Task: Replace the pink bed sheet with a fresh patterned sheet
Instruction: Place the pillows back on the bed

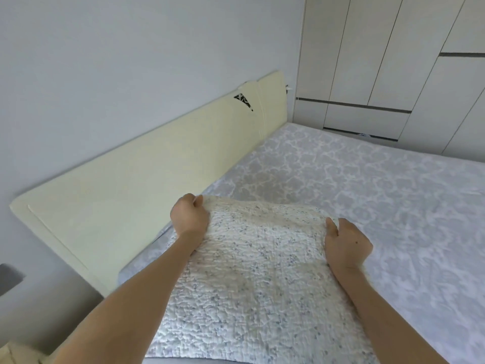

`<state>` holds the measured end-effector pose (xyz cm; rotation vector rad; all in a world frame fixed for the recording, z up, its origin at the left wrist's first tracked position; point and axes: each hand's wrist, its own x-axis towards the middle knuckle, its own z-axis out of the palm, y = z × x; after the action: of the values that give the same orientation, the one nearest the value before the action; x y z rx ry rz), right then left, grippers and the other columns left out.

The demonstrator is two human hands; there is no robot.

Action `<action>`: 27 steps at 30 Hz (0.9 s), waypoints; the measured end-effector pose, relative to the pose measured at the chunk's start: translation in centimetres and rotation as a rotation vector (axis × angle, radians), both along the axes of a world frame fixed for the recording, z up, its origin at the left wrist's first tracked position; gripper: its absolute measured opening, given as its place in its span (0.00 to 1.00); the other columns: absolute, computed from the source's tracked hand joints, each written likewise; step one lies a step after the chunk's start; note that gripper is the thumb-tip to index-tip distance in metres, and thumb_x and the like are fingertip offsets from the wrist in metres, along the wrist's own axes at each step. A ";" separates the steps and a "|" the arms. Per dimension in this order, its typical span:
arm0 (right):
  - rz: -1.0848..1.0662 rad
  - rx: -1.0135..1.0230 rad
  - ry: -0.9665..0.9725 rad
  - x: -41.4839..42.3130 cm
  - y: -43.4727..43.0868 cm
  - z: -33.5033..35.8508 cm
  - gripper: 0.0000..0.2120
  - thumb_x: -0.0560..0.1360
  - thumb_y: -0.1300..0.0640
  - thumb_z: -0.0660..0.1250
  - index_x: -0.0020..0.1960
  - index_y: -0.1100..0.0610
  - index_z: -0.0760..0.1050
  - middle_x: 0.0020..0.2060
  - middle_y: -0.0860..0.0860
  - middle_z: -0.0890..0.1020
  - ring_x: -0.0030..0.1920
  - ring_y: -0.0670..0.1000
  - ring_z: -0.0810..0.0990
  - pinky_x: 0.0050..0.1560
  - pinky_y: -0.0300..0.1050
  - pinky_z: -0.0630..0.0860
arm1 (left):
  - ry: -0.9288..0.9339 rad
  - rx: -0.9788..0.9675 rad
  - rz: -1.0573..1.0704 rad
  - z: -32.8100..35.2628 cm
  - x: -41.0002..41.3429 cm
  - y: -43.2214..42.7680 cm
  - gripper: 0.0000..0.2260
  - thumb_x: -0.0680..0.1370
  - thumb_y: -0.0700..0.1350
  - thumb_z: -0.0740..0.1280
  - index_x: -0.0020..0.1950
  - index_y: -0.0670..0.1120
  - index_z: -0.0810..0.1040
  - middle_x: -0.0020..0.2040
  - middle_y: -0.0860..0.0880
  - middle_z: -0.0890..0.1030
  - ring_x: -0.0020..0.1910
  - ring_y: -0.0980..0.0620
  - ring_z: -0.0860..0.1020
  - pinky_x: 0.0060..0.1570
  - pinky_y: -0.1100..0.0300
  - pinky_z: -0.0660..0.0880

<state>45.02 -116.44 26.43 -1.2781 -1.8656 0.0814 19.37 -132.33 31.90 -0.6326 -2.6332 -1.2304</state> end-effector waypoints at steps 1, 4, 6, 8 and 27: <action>-0.014 -0.007 0.029 -1.3 0.9 0.4 0.19 0.73 0.55 0.64 0.29 0.56 0.59 0.20 0.49 0.61 0.20 0.47 0.56 0.31 0.32 0.50 | 0.015 0.007 -0.007 0.3 -1.5 1.3 0.17 0.79 0.39 0.59 0.30 0.42 0.61 0.27 0.47 0.63 0.31 0.47 0.63 0.31 0.55 0.55; -0.053 0.062 0.155 -6.4 4.6 1.2 0.20 0.75 0.51 0.60 0.29 0.54 0.57 0.21 0.47 0.58 0.21 0.45 0.51 0.31 0.31 0.49 | 0.073 0.128 -0.042 2.1 -7.9 6.4 0.14 0.80 0.40 0.60 0.35 0.38 0.71 0.32 0.43 0.73 0.34 0.47 0.69 0.34 0.56 0.60; -0.067 0.139 0.212 -9.3 6.2 1.2 0.20 0.76 0.50 0.60 0.29 0.54 0.57 0.21 0.48 0.59 0.22 0.46 0.53 0.30 0.32 0.47 | 0.168 0.189 -0.092 4.3 -11.8 9.4 0.12 0.81 0.41 0.60 0.39 0.37 0.74 0.34 0.43 0.74 0.36 0.48 0.70 0.35 0.58 0.59; -0.091 0.018 0.125 -13.1 6.6 -0.3 0.19 0.78 0.52 0.60 0.31 0.55 0.61 0.22 0.48 0.61 0.22 0.48 0.58 0.27 0.35 0.49 | 0.212 0.206 -0.119 5.6 -15.6 12.0 0.11 0.81 0.42 0.59 0.41 0.40 0.74 0.35 0.44 0.73 0.36 0.48 0.69 0.35 0.58 0.60; -0.286 -1.243 -0.475 -21.6 13.5 -26.9 0.25 0.79 0.43 0.57 0.62 0.64 0.70 0.54 0.58 0.79 0.54 0.58 0.79 0.51 0.47 0.76 | -0.396 -0.732 -0.437 -30.4 -28.5 17.8 0.15 0.81 0.53 0.56 0.47 0.41 0.70 0.39 0.48 0.73 0.41 0.48 0.73 0.45 0.55 0.72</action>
<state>23.39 -102.95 -0.42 -2.5516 -2.0044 0.9750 -9.13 -114.57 1.50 -1.2313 -3.4178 -0.4330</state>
